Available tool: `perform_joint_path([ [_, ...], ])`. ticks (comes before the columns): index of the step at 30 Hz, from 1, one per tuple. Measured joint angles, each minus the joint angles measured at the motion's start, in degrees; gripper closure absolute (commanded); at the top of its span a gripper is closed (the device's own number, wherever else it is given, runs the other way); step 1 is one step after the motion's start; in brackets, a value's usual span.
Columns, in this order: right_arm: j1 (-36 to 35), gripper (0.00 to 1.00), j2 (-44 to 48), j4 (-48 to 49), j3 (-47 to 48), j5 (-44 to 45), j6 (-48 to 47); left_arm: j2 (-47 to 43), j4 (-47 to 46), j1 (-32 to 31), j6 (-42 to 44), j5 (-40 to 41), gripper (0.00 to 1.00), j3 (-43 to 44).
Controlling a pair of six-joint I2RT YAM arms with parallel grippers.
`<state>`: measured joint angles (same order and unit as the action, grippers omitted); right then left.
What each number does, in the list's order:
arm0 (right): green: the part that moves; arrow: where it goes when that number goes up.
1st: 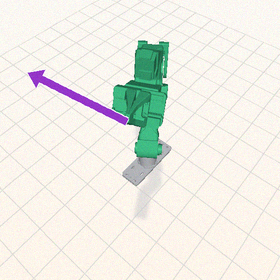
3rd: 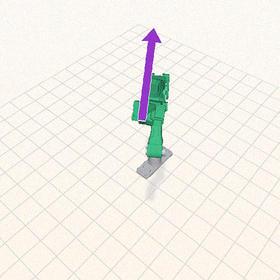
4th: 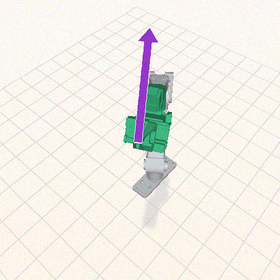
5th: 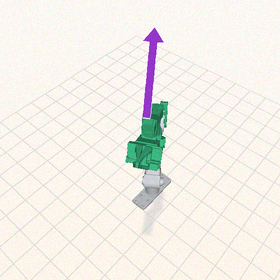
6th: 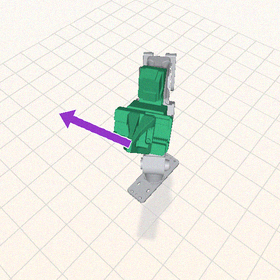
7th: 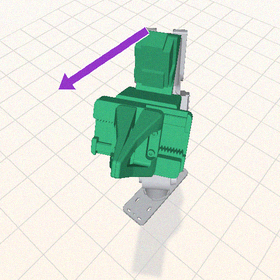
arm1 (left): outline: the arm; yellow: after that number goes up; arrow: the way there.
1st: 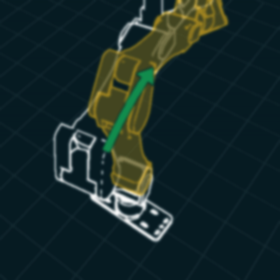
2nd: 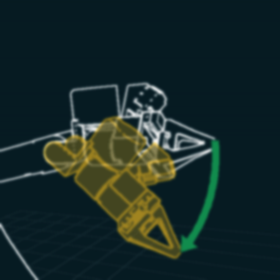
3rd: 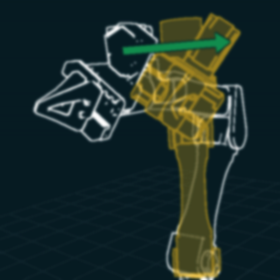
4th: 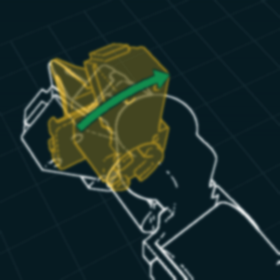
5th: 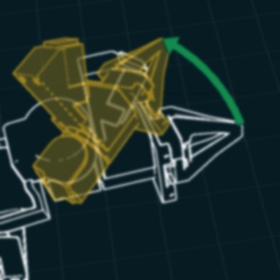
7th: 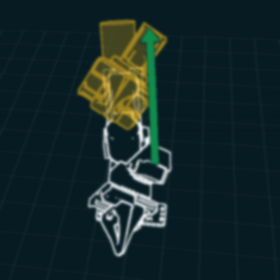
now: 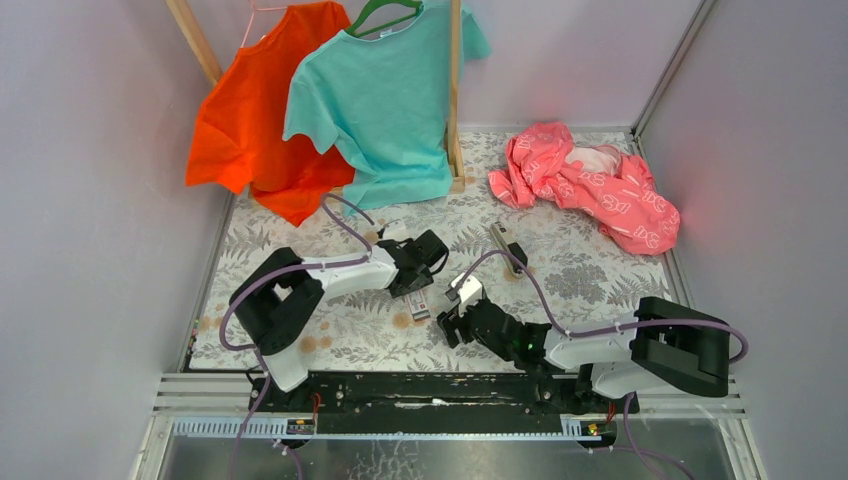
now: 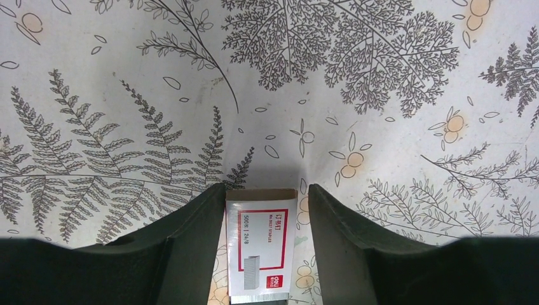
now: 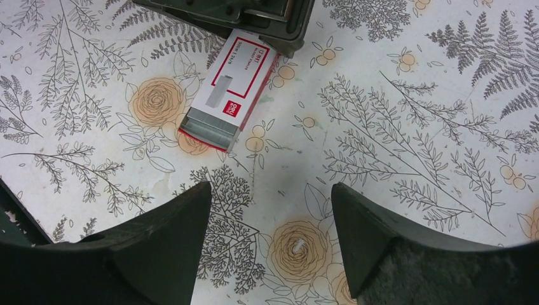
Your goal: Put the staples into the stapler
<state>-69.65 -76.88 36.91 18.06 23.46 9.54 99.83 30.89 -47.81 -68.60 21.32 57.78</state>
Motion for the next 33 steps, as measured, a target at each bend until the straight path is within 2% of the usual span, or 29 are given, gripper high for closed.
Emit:
perform_joint_path([
  [16,0.0,0.23,1.5,1.6,-1.5,1.1,0.9,-0.8,5.0,-1.7,-0.7,-2.8,0.36,0.4],
  [33,0.0,0.23,1.5,2.8,-1.5,1.0,1.1,0.3,7.8,-1.7,-1.4,-2.9,0.5,1.6],
])
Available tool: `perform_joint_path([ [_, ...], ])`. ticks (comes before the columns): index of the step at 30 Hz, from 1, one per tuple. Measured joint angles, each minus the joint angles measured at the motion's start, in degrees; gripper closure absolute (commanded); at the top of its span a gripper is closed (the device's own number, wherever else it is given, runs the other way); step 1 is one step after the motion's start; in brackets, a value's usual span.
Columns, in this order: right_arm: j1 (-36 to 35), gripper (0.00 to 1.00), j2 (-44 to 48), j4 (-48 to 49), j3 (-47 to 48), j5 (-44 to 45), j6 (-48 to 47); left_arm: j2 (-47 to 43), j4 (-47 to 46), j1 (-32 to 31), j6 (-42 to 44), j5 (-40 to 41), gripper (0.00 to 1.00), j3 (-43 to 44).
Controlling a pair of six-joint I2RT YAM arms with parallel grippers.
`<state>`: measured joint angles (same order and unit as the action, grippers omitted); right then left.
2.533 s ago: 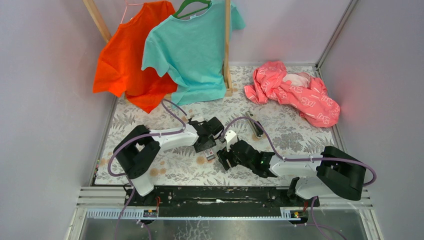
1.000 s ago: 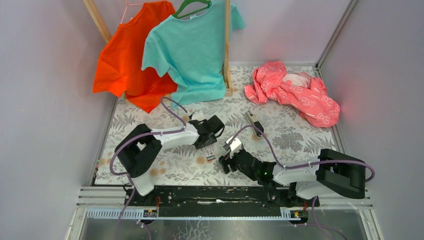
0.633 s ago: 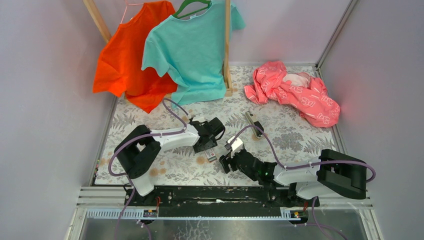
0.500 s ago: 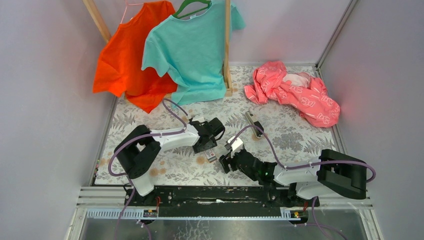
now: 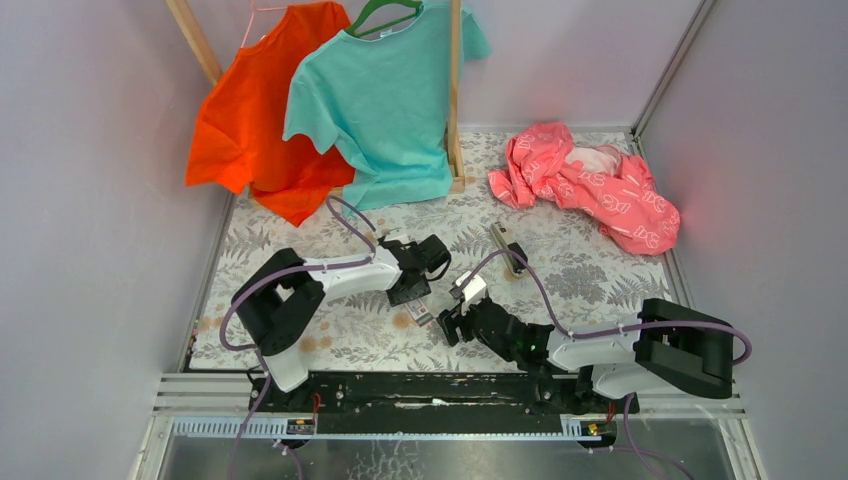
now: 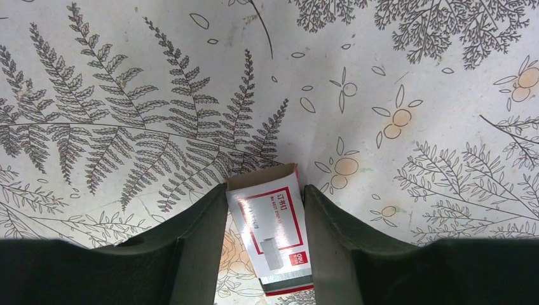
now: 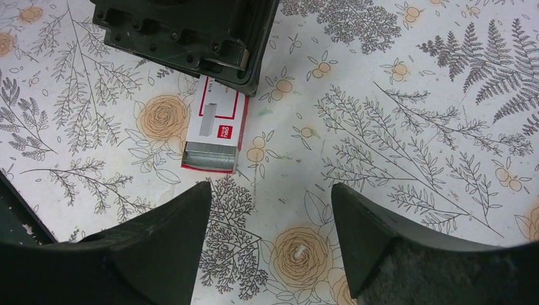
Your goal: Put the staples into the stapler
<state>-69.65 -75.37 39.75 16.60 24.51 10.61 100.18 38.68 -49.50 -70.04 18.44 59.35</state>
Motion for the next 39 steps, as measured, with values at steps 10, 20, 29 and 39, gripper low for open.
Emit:
perform_joint_path([
  [10,0.0,0.23,-0.5,0.1,0.0,-0.8,-0.3,0.2,0.3,1.1,-0.1,-0.3,0.51,0.2],
  [20,-0.5,0.23,-9.3,1.4,5.1,-4.7,-2.3,2.1,1.2,6.0,1.9,-4.5,0.51,2.8],
  [29,-0.5,0.22,-16.7,1.8,9.7,-5.6,-3.1,1.7,0.2,7.2,2.8,-5.5,0.51,2.3],
  [39,-0.5,0.37,-22.1,2.2,13.8,-4.5,-3.2,1.7,0.1,7.2,3.1,-5.6,0.51,2.2],
])
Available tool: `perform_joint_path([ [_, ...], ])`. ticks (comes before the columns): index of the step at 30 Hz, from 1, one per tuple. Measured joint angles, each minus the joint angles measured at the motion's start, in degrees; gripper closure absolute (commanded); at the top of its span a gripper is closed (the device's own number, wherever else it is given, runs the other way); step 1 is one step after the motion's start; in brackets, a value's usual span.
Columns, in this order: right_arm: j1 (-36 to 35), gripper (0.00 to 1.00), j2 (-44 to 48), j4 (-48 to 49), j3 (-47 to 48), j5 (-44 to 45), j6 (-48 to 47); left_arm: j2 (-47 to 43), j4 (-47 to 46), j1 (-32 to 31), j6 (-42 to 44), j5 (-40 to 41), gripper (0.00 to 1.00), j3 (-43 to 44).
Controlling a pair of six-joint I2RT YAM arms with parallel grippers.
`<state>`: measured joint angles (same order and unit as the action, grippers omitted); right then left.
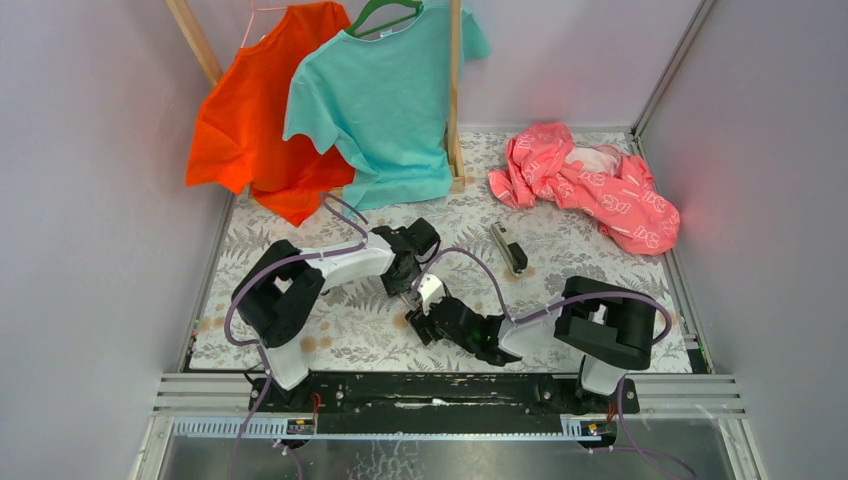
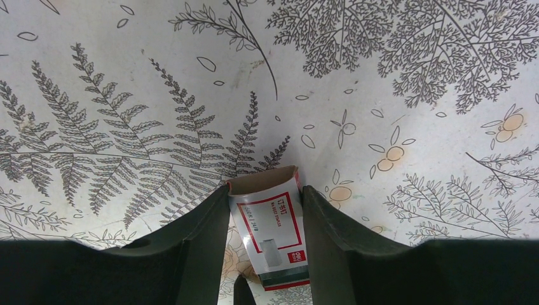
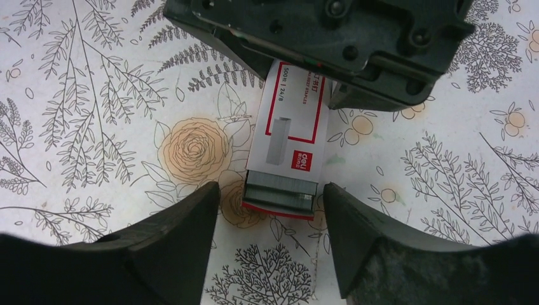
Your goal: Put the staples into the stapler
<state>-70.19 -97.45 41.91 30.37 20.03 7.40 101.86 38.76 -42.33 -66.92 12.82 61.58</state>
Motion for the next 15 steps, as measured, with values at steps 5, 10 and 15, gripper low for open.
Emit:
perform_joint_path([
  [5,0.0,0.44,-0.6,-0.1,0.7,0.5,0.0,-0.3,-0.4,0.0,0.0,0.0,0.51,-0.4],
  [10,0.0,0.48,-0.3,-0.8,0.7,1.4,0.6,-0.3,-0.6,0.0,-0.1,0.0,0.51,-0.6],
  [15,0.0,0.51,1.2,-2.9,0.5,1.5,2.1,-0.3,-0.7,0.0,-0.3,0.0,0.51,-0.7],
])
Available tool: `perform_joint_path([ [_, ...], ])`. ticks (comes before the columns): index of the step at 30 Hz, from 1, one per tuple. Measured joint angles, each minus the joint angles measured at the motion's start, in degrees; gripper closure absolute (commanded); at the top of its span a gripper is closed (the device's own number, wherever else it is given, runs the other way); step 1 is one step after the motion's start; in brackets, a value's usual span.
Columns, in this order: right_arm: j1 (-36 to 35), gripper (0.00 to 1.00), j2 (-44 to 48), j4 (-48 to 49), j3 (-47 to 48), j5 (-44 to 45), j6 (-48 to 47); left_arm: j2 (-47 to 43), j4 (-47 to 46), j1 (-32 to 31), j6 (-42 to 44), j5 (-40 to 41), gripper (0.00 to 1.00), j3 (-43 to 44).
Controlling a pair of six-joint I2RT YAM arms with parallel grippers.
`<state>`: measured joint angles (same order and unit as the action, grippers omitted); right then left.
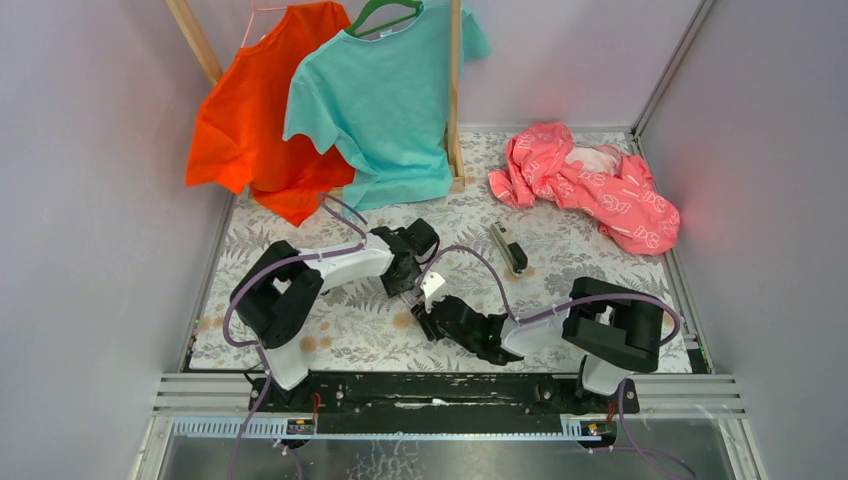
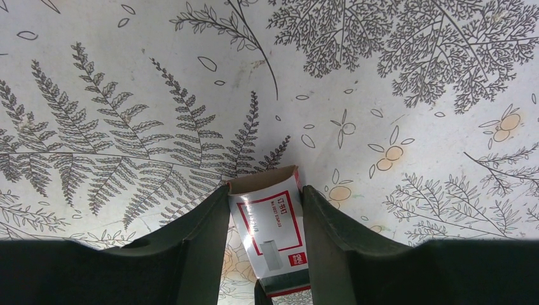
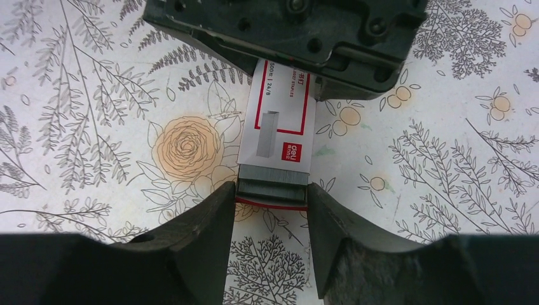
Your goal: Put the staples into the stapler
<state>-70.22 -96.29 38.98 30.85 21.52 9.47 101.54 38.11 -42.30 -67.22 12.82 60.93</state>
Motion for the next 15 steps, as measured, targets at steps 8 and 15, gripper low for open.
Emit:
perform_joint_path([
  [8,-0.2,0.52,2.8,-3.8,0.0,-0.2,1.9,0.1,0.0,0.0,-0.1,0.0,0.51,0.0],
  [15,-0.9,0.52,4.3,-7.7,0.1,-0.2,3.1,0.3,0.0,0.0,0.0,0.0,0.51,0.0],
])
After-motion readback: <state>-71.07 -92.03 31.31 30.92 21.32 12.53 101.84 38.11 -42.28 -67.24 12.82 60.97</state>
